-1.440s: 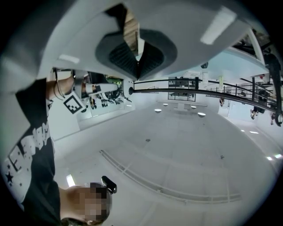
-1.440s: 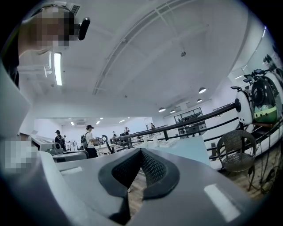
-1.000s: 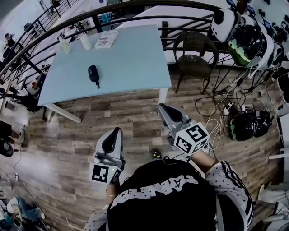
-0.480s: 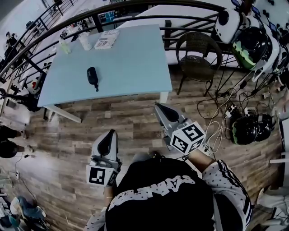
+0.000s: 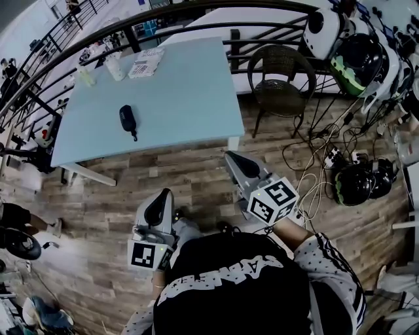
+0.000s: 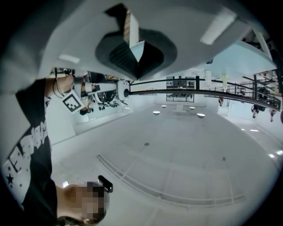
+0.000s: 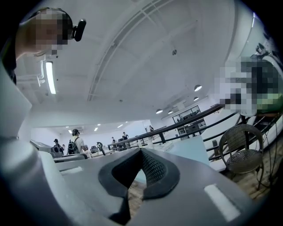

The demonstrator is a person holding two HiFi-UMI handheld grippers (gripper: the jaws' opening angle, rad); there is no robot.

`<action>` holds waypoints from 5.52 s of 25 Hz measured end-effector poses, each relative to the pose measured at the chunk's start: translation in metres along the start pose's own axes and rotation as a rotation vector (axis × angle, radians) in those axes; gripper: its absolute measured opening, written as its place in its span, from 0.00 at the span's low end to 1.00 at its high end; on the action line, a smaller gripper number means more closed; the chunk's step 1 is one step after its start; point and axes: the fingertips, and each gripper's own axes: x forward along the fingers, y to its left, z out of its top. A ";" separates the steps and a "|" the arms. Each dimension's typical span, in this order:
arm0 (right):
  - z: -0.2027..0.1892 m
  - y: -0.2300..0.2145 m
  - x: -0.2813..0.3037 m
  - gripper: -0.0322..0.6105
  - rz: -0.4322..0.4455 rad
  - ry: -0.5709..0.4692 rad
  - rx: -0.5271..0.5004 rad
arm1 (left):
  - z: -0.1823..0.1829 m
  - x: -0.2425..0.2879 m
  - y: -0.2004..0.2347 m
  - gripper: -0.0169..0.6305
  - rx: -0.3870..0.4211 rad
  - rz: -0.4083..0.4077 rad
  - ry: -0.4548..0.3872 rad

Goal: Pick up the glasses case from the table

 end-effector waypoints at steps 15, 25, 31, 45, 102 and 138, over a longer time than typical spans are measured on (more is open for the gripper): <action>-0.004 -0.008 0.069 0.06 -0.110 -0.007 0.000 | -0.010 0.043 0.087 0.03 -0.010 -0.077 0.004; -0.010 0.007 0.141 0.06 -0.176 0.011 0.002 | -0.012 0.062 0.170 0.03 -0.021 -0.118 0.008; -0.012 0.018 0.191 0.06 -0.206 0.007 -0.012 | -0.014 0.069 0.227 0.03 -0.022 -0.131 -0.005; -0.019 0.072 0.323 0.06 -0.201 0.053 -0.055 | -0.020 0.047 0.374 0.03 -0.043 -0.037 0.004; -0.234 0.068 0.630 0.56 -0.177 0.638 -0.196 | -0.057 0.054 0.626 0.03 -0.074 0.166 0.042; -0.285 0.044 0.649 0.65 -0.249 0.775 -0.131 | -0.067 0.040 0.645 0.03 -0.093 0.247 0.073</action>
